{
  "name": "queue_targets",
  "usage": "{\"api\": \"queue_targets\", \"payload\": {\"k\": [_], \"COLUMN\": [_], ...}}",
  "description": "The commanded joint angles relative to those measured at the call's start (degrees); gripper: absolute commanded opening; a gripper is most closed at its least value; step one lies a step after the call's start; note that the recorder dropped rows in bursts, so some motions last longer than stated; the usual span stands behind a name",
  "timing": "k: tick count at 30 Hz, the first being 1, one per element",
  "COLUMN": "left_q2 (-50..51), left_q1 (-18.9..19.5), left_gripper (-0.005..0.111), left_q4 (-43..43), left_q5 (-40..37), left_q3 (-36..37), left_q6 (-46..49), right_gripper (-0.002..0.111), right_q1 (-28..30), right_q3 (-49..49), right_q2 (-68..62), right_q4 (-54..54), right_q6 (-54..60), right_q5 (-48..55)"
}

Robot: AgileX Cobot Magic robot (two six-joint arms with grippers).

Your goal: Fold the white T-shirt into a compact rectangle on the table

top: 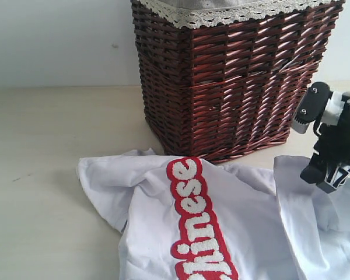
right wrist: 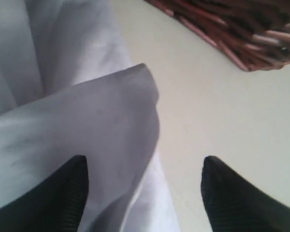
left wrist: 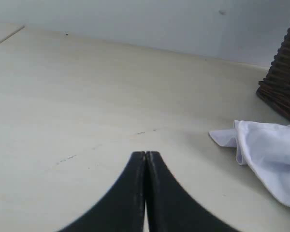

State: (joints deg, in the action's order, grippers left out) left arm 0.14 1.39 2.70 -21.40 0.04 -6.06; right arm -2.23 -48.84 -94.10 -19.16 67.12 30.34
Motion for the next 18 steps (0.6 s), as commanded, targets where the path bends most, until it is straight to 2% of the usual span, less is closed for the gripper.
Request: {"api": "queue_targets", "payload": {"k": [1, 5, 6, 10, 13, 18], "left_q2": [-0.14, -0.14, -0.14, -0.14, -0.14, -0.14], "left_q1": [-0.26, -0.26, -0.26, -0.26, -0.26, -0.26], "left_gripper": [0.0, 0.0, 0.0, 0.0, 0.0, 0.0], "left_q4": [0.21, 0.21, 0.21, 0.21, 0.21, 0.21], "left_q5": [0.27, 0.27, 0.27, 0.27, 0.27, 0.27], "left_q3": [-0.04, -0.04, -0.04, -0.04, -0.04, -0.04], "left_q6": [-0.1, -0.1, -0.1, -0.1, -0.1, -0.1], "right_gripper": [0.047, 0.005, 0.0, 0.0, 0.0, 0.0], "right_q1": [0.3, 0.3, 0.3, 0.3, 0.3, 0.3], "right_q3": [-0.12, -0.12, -0.12, -0.12, -0.12, 3.17], "right_q2": [-1.34, 1.15, 2.26, 7.31, 10.52, 13.67], "right_q4": [-0.5, -0.28, -0.19, 0.4, 3.47, 16.1], "right_q6": [0.73, 4.12, 5.15, 14.35, 23.04, 21.71], "right_q5": [3.25, 7.93, 10.14, 24.07, 39.62, 39.62]}}
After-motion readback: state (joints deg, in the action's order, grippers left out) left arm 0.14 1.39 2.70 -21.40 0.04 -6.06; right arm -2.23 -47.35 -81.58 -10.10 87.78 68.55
